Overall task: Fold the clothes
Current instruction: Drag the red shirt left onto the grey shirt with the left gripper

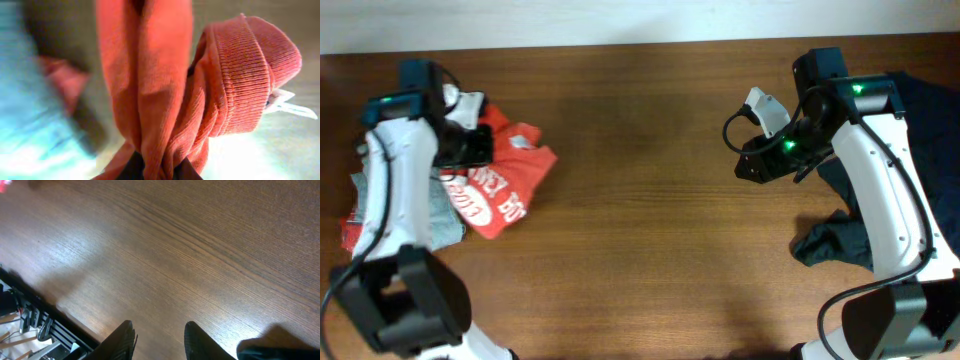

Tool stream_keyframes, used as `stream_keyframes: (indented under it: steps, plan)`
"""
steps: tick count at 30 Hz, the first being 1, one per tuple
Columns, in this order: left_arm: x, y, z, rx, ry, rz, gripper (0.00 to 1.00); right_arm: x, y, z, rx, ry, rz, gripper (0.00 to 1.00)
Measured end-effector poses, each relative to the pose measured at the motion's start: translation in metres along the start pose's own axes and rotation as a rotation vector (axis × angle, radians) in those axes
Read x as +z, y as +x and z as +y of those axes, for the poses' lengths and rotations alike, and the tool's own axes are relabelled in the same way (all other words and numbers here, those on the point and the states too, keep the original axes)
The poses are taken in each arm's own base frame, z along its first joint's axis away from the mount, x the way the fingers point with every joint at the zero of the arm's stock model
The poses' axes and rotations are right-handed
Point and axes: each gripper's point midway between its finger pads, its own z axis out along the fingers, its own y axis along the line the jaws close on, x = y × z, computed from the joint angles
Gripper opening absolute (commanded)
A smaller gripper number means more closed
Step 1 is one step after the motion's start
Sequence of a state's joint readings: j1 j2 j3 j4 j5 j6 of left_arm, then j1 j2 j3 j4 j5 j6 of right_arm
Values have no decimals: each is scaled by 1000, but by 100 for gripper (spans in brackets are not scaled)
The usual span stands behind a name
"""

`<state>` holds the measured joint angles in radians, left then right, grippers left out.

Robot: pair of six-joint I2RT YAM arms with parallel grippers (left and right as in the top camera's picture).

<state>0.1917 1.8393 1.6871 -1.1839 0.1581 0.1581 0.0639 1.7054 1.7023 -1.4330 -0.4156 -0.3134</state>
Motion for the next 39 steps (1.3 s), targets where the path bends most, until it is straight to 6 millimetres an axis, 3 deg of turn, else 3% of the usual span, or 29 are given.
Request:
stream_keyframes:
  steps: [6,16,27,34,39]
  plan:
    - [-26,4,34,-91,-127,-43,1,0,0,0,0,0,0,38]
    - [-39,14,86,-208,-219,-59,1,0,0,0,0,0,0,38]
    - [-61,21,167,-387,-312,-171,1,0,0,0,-1,0,0,38]
    - [-64,34,190,-447,-329,-172,1,0,0,0,0,0,0,38]
    - [-56,39,200,-481,-299,-160,1,0,0,0,0,0,0,38]
